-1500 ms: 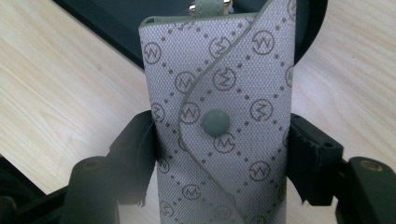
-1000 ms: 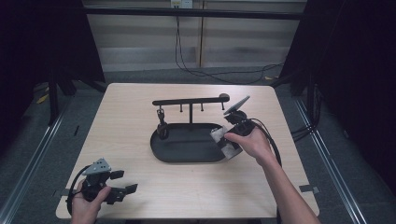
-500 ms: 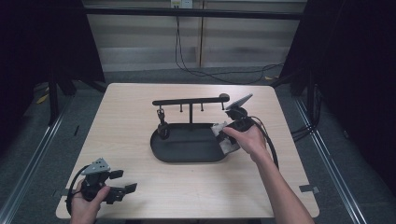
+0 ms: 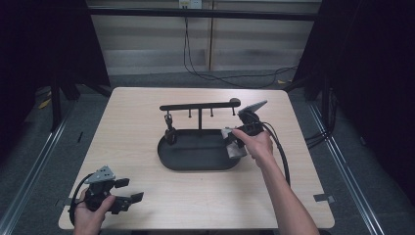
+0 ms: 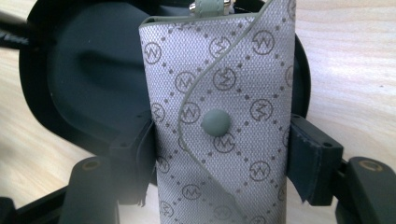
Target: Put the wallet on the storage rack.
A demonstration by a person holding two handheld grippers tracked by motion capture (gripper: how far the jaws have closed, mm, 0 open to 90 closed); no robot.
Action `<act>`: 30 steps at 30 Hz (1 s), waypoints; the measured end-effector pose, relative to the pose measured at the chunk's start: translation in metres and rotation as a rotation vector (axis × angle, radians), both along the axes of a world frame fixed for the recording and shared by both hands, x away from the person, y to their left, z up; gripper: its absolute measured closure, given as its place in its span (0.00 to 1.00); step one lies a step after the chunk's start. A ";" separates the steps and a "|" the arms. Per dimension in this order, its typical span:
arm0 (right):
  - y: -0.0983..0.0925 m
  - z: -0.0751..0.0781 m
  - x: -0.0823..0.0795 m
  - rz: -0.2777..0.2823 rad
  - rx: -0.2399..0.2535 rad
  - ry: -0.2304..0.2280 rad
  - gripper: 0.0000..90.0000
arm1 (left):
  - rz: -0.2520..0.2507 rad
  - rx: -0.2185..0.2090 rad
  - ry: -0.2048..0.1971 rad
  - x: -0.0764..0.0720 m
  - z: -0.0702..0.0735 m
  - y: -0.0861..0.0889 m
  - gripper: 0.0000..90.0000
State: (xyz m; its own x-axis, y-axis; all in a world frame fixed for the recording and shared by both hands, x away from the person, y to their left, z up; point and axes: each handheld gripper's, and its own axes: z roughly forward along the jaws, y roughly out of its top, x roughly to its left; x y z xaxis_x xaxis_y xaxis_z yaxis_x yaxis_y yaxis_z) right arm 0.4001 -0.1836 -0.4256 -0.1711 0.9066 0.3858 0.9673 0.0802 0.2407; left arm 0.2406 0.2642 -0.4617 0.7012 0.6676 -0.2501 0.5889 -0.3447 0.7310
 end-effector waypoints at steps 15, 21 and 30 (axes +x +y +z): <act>-0.001 -0.022 0.006 -0.063 0.077 -0.025 0.37 | -0.009 0.004 0.012 0.001 -0.001 -0.001 0.22; 0.003 -0.034 0.009 -0.069 0.103 -0.020 0.37 | -0.007 0.004 0.014 0.001 -0.002 0.000 0.22; 0.010 -0.043 0.007 -0.047 0.058 -0.017 0.36 | -0.018 0.006 0.012 0.000 -0.001 -0.003 0.22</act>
